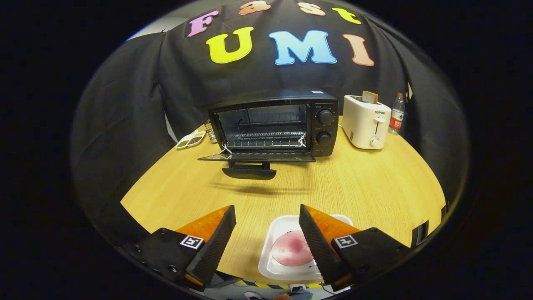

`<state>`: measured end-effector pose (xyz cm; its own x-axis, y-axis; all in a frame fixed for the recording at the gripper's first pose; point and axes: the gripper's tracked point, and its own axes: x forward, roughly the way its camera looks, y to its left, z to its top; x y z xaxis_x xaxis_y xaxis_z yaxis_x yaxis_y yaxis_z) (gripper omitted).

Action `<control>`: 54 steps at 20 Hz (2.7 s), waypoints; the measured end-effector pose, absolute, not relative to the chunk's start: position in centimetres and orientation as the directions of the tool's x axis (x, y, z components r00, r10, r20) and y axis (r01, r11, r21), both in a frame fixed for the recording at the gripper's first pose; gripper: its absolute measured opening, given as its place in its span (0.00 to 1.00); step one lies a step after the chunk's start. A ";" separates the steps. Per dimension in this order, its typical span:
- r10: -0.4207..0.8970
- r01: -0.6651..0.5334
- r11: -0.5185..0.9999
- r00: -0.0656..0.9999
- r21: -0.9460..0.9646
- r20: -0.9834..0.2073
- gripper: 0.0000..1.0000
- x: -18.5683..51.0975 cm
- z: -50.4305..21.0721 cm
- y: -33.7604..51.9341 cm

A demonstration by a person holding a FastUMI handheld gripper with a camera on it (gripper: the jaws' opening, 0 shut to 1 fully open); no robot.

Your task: Open the toaster oven, put the food inside, and close the toaster oven door.

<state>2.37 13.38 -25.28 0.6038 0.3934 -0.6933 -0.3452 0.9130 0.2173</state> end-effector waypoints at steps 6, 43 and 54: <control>0.429 -0.282 0.899 0.419 0.334 -0.801 0.98 2.7 -27.2 8.1; 0.726 0.132 0.670 0.091 0.731 -0.682 0.02 -0.6 -32.3 2.1; 0.796 0.190 0.525 0.233 0.829 -0.558 0.02 0.9 -30.7 3.8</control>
